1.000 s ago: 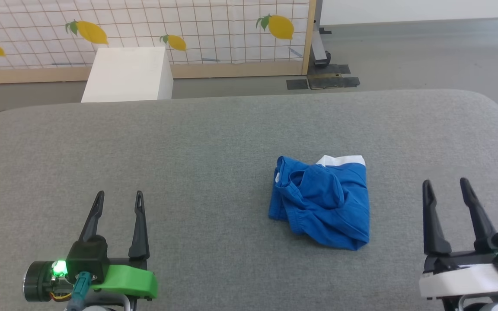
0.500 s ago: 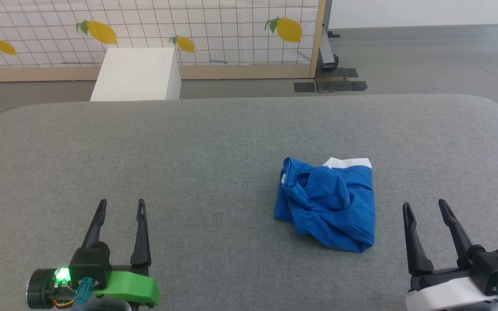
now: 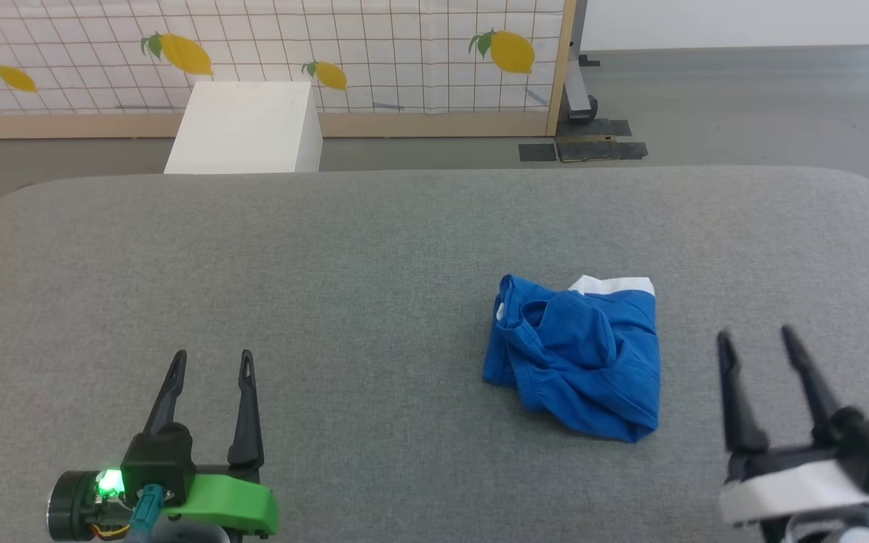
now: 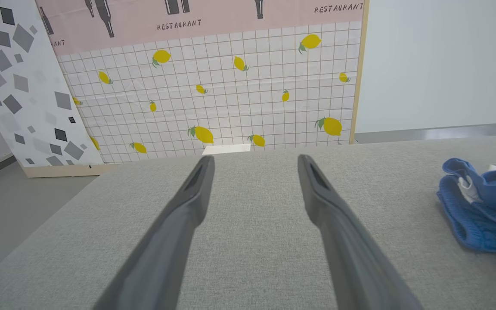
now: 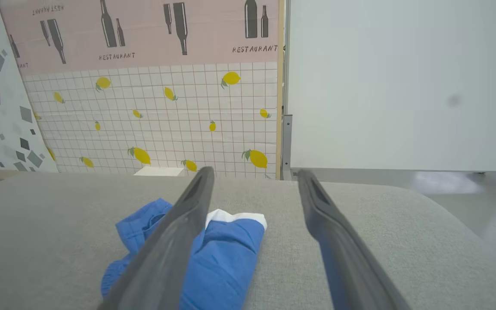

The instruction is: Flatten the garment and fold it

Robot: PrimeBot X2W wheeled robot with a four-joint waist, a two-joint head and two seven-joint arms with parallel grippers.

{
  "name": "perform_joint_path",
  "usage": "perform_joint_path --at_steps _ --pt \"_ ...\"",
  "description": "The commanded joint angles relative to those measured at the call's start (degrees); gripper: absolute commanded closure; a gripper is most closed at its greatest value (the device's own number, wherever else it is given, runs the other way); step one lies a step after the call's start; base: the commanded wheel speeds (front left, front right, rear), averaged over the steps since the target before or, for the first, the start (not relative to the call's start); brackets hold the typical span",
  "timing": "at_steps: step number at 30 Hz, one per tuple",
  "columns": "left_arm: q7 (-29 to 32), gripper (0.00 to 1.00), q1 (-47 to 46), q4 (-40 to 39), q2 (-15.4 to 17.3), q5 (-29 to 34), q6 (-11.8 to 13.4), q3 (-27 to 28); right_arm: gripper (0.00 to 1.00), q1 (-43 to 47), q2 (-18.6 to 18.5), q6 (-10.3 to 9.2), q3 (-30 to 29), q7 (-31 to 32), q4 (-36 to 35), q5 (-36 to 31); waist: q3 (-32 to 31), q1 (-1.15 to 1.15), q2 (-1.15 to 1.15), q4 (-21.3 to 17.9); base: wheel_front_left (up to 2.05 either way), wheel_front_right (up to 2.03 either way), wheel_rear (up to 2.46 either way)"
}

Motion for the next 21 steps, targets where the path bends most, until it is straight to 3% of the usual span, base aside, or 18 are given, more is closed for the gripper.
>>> perform_joint_path --at_steps 1,7,9,13,18,21 --pt "-0.21 0.00 0.50 -0.08 -0.26 -0.07 0.11 0.18 0.00 -2.27 -0.47 -0.08 -0.83 -0.33 -0.72 0.71 0.31 0.00 0.00 0.13 0.00 0.00 0.00" --pt "-0.21 0.00 -0.61 -0.38 -0.37 -0.08 0.09 0.22 0.00 -11.18 -6.64 -0.08 -1.33 3.54 -2.02 3.29 2.03 0.00 0.00 0.68 0.00 0.00 0.00" --pt "-0.21 0.00 -0.69 -0.38 -0.49 -0.11 0.19 0.11 0.00 -14.52 -9.40 -0.08 0.36 8.21 -1.04 5.31 2.27 0.00 0.00 0.80 0.00 0.00 0.00" --pt "-0.21 0.00 -0.90 -0.22 -0.67 -0.23 0.11 -0.12 0.00 -20.78 -16.58 -0.08 6.70 23.98 1.57 12.08 2.85 0.00 0.00 1.38 0.00 0.00 0.00" --pt "-0.21 0.00 -0.93 -0.17 -0.81 -0.45 0.16 0.29 0.00 -28.55 -25.98 -0.08 19.28 47.19 1.64 24.16 3.52 0.00 0.00 1.72 0.00 0.00 0.00" --pt "-0.21 0.00 -1.21 -0.12 -0.98 -0.48 0.10 0.02 0.00 -32.57 -30.19 -0.08 24.95 57.36 2.65 30.41 4.24 0.00 0.00 2.26 0.00 0.00 0.00"
